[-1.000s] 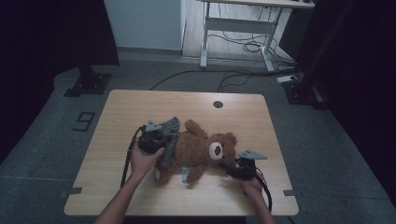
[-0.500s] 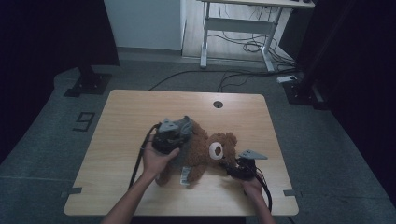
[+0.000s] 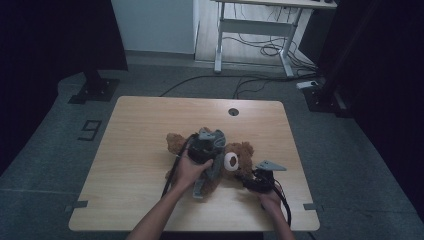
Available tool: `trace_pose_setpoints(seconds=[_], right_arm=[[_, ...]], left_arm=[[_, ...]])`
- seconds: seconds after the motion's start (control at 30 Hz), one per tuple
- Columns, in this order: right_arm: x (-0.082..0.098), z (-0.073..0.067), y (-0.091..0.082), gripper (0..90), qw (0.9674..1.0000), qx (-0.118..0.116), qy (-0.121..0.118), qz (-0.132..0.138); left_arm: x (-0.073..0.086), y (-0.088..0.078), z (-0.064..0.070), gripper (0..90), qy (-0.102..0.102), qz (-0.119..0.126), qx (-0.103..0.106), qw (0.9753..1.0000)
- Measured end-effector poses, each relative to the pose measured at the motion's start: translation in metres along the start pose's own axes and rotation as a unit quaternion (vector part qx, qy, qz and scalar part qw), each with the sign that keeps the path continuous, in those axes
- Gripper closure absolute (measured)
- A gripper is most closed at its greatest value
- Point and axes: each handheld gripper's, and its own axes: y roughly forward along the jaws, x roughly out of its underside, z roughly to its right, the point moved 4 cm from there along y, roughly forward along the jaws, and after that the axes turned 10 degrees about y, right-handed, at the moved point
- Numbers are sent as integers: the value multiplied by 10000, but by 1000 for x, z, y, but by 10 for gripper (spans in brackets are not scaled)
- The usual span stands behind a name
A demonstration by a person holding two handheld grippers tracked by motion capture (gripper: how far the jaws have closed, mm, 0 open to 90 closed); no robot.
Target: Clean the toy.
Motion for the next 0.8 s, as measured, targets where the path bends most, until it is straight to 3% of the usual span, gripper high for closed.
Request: trace_pose_setpoints(seconds=[0.13, 0.3, 0.43, 0.5, 0.8], right_arm=[[0, -1, 0, 495, 10000, 6, 7, 2], [0, -1, 0, 495, 10000, 8, 23, 3], [0, -1, 0, 495, 10000, 9, 34, 6], [0, -1, 0, 495, 10000, 7, 31, 9], [0, -1, 1, 495, 10000, 9, 29, 8]], left_arm=[[4, -23, -16, 802, 13, 72, -227, 9997], [11, -44, -37, 801, 39, -53, -669, 9977], [24, -53, -58, 799, -175, -107, -953, 9952], [35, -56, -71, 800, -289, -216, -1136, 9929], [76, -65, -99, 801, -783, -282, -1380, 9869]])
